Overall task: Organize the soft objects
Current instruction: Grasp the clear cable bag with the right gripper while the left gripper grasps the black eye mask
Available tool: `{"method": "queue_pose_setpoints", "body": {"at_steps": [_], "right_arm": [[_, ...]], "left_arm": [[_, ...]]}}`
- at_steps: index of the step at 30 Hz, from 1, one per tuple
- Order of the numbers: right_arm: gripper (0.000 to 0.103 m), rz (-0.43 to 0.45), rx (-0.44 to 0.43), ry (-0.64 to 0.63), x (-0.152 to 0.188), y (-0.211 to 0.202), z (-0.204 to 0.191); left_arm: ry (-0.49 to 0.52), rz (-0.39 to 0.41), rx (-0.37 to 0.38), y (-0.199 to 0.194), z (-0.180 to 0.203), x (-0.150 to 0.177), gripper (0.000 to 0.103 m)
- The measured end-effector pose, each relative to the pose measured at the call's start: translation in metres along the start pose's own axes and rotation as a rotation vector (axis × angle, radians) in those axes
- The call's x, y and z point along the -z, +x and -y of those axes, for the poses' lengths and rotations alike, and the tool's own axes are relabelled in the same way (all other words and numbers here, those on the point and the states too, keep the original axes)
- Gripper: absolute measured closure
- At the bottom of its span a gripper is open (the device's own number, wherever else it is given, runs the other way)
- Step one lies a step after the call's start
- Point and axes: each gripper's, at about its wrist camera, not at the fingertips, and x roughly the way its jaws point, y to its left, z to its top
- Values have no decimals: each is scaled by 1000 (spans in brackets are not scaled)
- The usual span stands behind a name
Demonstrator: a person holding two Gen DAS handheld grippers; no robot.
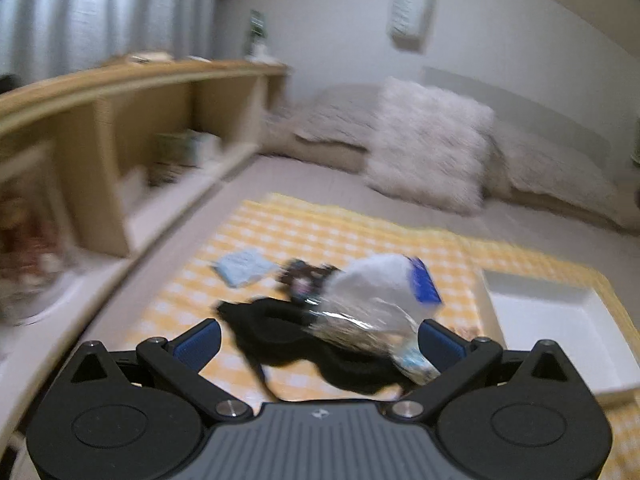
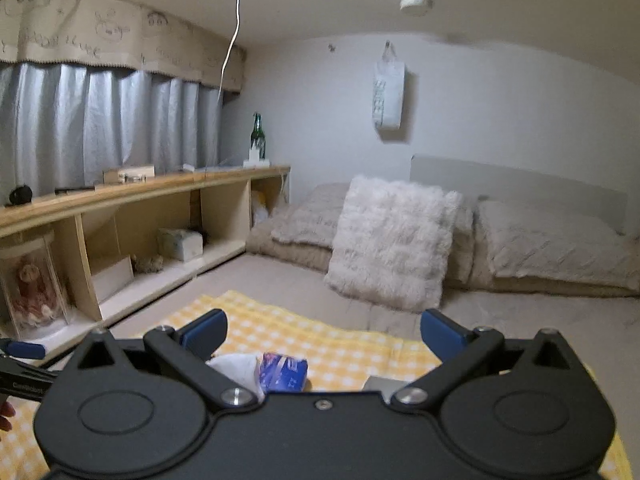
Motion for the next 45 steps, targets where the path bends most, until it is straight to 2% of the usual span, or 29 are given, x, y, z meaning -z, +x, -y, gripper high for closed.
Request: {"method": "queue_pose_setpoints", "body": {"at_steps": [2, 4, 7, 13, 17, 18, 21, 26, 29, 31, 33, 35, 37, 40, 42, 44, 45], "right_arm": [[0, -27, -26, 25, 4, 15, 4], [0, -63, -47, 48, 10, 31, 8], [0, -82, -39, 51, 16, 50, 8], [0, -134, -2, 8, 32, 87, 0], [0, -185, -2, -3, 43, 107, -3], [0, -192, -6, -6, 44, 110, -4], [0, -209, -18, -25, 49, 117, -9], [0, -235, -38, -29, 52, 126, -19], [0, -241, -49, -27, 53, 128, -25], [0, -243, -56, -27, 52, 128, -30], [0, -236, -65, -23, 50, 127, -35], [0, -227, -75, -18, 48, 124, -40], [0, -223, -84, -17, 47, 124, -43], [0, -232, -106, -26, 49, 127, -48], [1, -235, -156, -36, 52, 132, -51], [6, -236, -227, -72, 55, 138, -56], [6, -236, -262, -100, 57, 142, -59]], "left_arm": [[52, -41, 21, 19, 7, 2, 3], [118, -88, 9, 40, 16, 8, 8], [201, -137, 4, 70, 25, 18, 13], [350, -194, -93, 130, 32, 34, 12], [443, -306, -134, 157, 23, 52, 11], [464, -330, -139, 160, 20, 57, 11], [472, -326, -113, 153, 7, 64, 11], [565, -347, 0, 129, -10, 77, 5], [537, -374, 25, 122, -27, 78, 6], [453, -378, 41, 118, -40, 75, 6], [323, -341, 72, 115, -50, 68, 6], [227, -265, 42, 114, -50, 57, 6], [192, -209, -4, 119, -42, 48, 6], [188, -203, -86, 137, -29, 44, 10], [252, -241, -133, 151, -22, 47, 18], [355, -320, -170, 162, -21, 56, 17], [368, -310, -159, 158, -24, 59, 17]]}}
